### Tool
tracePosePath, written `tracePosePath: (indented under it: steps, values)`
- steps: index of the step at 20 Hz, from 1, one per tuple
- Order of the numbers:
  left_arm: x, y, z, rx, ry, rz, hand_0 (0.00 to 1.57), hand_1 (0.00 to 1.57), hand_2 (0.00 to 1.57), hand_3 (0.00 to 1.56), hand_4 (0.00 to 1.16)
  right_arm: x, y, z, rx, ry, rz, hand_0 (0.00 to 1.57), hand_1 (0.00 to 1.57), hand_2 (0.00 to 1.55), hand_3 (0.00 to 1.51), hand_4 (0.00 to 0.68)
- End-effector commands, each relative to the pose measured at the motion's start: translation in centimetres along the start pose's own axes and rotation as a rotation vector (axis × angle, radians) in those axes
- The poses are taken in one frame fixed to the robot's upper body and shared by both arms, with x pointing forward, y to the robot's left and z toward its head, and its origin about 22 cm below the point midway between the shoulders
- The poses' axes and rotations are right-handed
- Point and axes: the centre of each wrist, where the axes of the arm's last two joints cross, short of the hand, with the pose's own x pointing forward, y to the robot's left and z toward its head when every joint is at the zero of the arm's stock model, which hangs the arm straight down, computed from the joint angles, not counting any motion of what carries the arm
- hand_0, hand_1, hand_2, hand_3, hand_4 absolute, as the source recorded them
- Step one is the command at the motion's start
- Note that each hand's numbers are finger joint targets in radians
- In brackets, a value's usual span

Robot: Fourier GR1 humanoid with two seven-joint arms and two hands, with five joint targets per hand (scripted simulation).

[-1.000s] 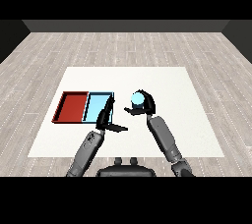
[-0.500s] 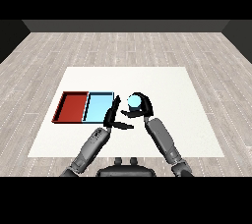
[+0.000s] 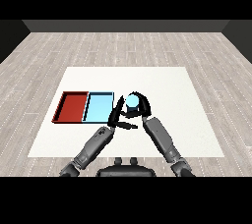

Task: Pick the blue can and put it in the blue box

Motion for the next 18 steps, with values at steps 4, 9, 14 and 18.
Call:
tracePosePath:
  steps: [4,9,14,18]
  values:
    - [-0.4,1.0,-0.8,-0.001,0.028,-0.006,0.0,0.0,0.0,0.0,0.0,0.1,0.5,0.1,0.019,0.004,0.01,1.43,1.43,1.46,1.38,0.559]
    - [-0.1,-0.6,-2.2,-0.016,0.039,-0.019,0.0,0.0,0.0,0.0,0.0,1.1,2.4,-0.3,0.015,-0.007,-0.024,1.43,1.43,1.46,1.38,0.55]
    - [-0.9,-0.8,-1.2,0.007,0.056,-0.031,0.0,0.0,0.0,0.0,0.0,-1.3,1.8,0.2,0.044,-0.034,-0.008,1.43,1.43,1.46,1.38,0.547]
    - [-0.9,0.3,-2.7,-0.006,0.025,-0.035,0.0,0.0,0.0,0.0,0.0,-0.5,2.0,-1.0,0.04,-0.011,-0.012,1.42,1.42,1.46,1.37,0.541]
